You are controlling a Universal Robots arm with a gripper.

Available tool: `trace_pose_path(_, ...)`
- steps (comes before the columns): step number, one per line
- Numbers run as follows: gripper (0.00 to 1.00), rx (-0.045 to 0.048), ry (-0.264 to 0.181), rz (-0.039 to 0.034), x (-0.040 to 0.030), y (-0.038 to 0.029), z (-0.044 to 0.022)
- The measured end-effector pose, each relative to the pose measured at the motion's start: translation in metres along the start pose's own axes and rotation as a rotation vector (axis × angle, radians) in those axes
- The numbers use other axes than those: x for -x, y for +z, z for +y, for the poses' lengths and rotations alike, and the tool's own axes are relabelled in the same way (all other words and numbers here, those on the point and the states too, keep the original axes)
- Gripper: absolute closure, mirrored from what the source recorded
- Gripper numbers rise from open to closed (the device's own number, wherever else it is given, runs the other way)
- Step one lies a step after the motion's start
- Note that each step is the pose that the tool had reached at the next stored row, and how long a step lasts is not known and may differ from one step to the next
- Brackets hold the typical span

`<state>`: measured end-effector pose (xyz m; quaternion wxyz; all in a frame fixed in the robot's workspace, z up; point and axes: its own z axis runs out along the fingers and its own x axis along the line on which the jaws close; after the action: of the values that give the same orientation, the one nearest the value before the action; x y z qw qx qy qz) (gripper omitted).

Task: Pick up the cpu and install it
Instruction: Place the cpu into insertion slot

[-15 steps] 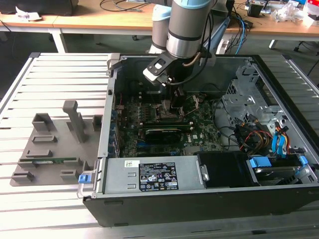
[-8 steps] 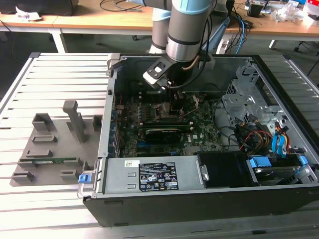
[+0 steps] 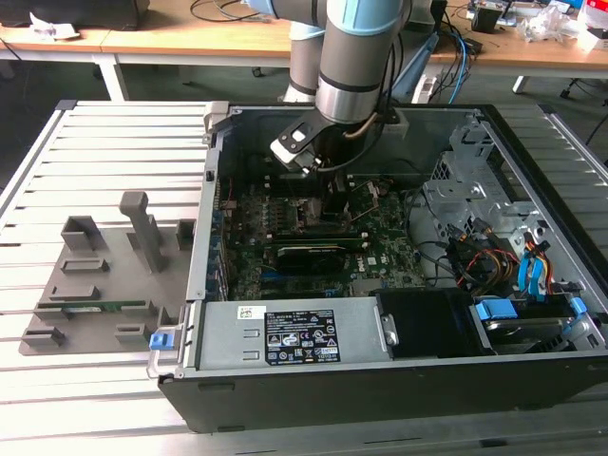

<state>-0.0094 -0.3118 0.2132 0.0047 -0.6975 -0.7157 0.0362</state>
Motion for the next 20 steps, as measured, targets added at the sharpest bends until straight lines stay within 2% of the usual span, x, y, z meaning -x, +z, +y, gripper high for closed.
trace_pose_path(6, 0.45, -0.0001, 0.0, -0.0001, -0.0003, 0.0064, 0.0004)
trace_pose_path(8, 0.45, 0.0, 0.0, -0.0001, -0.0006, 0.012, 0.0007)
trace_pose_path(11, 0.45, -0.0001, 0.0, -0.0003, -0.0046, 0.0132, 0.0006)
trace_pose_path(12, 0.45, 0.0, 0.0, -0.0005, -0.006, 0.0137, -0.0012)
trace_pose_path(20, 0.45, -0.001, 0.015, -0.0003, -0.0061, 0.0176, -0.001)
